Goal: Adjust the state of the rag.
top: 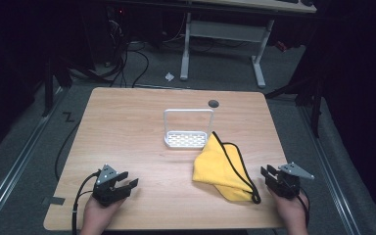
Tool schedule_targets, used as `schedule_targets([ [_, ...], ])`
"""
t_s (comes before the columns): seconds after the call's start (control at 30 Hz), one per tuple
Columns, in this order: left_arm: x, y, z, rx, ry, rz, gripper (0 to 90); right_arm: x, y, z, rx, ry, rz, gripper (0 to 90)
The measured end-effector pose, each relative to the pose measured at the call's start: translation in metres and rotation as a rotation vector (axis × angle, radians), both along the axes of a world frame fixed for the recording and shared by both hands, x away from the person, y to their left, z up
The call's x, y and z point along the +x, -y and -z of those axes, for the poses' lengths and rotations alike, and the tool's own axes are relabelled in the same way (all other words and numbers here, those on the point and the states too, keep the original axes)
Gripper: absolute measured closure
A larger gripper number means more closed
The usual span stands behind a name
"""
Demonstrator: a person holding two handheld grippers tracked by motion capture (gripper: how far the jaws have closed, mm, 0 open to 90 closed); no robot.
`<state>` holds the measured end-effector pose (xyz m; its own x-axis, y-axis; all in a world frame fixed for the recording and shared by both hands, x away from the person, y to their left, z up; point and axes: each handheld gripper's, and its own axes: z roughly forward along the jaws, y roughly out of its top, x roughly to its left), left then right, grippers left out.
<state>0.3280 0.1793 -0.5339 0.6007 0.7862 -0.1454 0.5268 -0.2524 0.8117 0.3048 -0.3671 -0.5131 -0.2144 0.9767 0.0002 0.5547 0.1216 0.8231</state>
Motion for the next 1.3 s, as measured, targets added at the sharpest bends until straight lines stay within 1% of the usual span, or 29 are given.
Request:
schedule_targets([
  [0.07,0.0,0.0,0.0,-0.022,0.005,-0.014,47.7,0.002,0.0,0.007,-0.011,-0.037,-0.01,69.4],
  [0.1,0.0,0.0,0.0,-0.022,0.005,-0.014,47.7,0.003,-0.001,0.01,-0.02,-0.047,-0.011,69.8],
  [0.13,0.0,0.0,0.0,-0.032,0.002,-0.012,47.5,0.004,0.0,0.01,-0.028,-0.051,-0.016,69.8],
  [0.23,0.0,0.0,0.0,-0.031,0.001,-0.01,47.5,0.004,0.002,0.008,-0.001,-0.046,-0.013,70.1],
  [0.3,0.001,-0.001,-0.002,-0.048,-0.004,-0.01,47.6,0.004,0.003,0.005,0.014,-0.032,-0.019,70.8],
  [0.37,0.002,-0.001,-0.002,-0.06,-0.004,-0.014,47.7,0.002,0.002,0.003,0.02,-0.019,-0.027,74.1],
  [0.43,0.002,-0.001,-0.001,-0.062,-0.004,-0.015,47.9,0.002,0.001,0.002,0.007,-0.014,-0.043,77.7],
  [0.47,0.003,0.0,0.0,-0.069,-0.012,-0.012,47.2,0.002,-0.001,0.002,0.004,-0.018,-0.051,80.6],
  [0.53,0.003,0.001,0.001,-0.062,-0.019,-0.005,46.5,0.004,-0.004,0.002,-0.003,-0.031,-0.08,85.8],
  [0.57,0.003,0.001,0.001,-0.059,-0.016,-0.006,46.5,0.006,-0.006,0.003,-0.013,-0.037,-0.097,88.5],
  [0.6,0.002,0.002,0.001,-0.06,-0.015,-0.003,46.7,0.009,-0.008,0.003,-0.01,-0.047,-0.106,90.0],
  [0.67,0.002,0.002,0.001,-0.061,-0.014,-0.002,47.2,0.016,-0.013,0.002,-0.006,-0.058,-0.139,90.0],
  [0.7,0.001,0.001,0.0,-0.061,-0.012,-0.005,47.2,0.016,-0.013,0.002,-0.006,-0.058,-0.139,90.0],
  [0.73,-0.001,0.001,-0.001,-0.064,-0.008,-0.01,47.3,0.025,-0.02,0.003,-0.023,-0.07,-0.169,90.0],
  [0.77,-0.003,0.0,-0.001,-0.065,-0.011,-0.013,47.6,0.028,-0.022,0.004,-0.029,-0.073,-0.179,90.0],
  [0.83,-0.005,-0.003,-0.002,-0.069,-0.011,-0.02,49.4,0.034,-0.028,0.007,-0.027,-0.09,-0.199,90.0],
  [1.0,-0.011,-0.008,-0.002,-0.073,-0.02,-0.043,49.7,0.049,-0.041,0.015,-0.073,-0.125,-0.227,90.0],
  [1.03,-0.012,-0.009,-0.002,-0.073,-0.023,-0.047,49.7,0.049,-0.041,0.015,-0.073,-0.125,-0.227,90.0],
  [1.07,-0.016,-0.012,-0.001,-0.072,-0.026,-0.056,49.6,0.053,-0.044,0.018,-0.064,-0.123,-0.244,90.0],
  [1.2,-0.02,-0.016,-0.002,-0.076,-0.025,-0.07,49.6,0.056,-0.045,0.019,-0.054,-0.118,-0.255,90.0],
  [1.3,-0.023,-0.017,-0.003,-0.086,-0.024,-0.074,48.5,0.053,-0.048,0.02,-0.047,-0.116,-0.273,90.0],
])
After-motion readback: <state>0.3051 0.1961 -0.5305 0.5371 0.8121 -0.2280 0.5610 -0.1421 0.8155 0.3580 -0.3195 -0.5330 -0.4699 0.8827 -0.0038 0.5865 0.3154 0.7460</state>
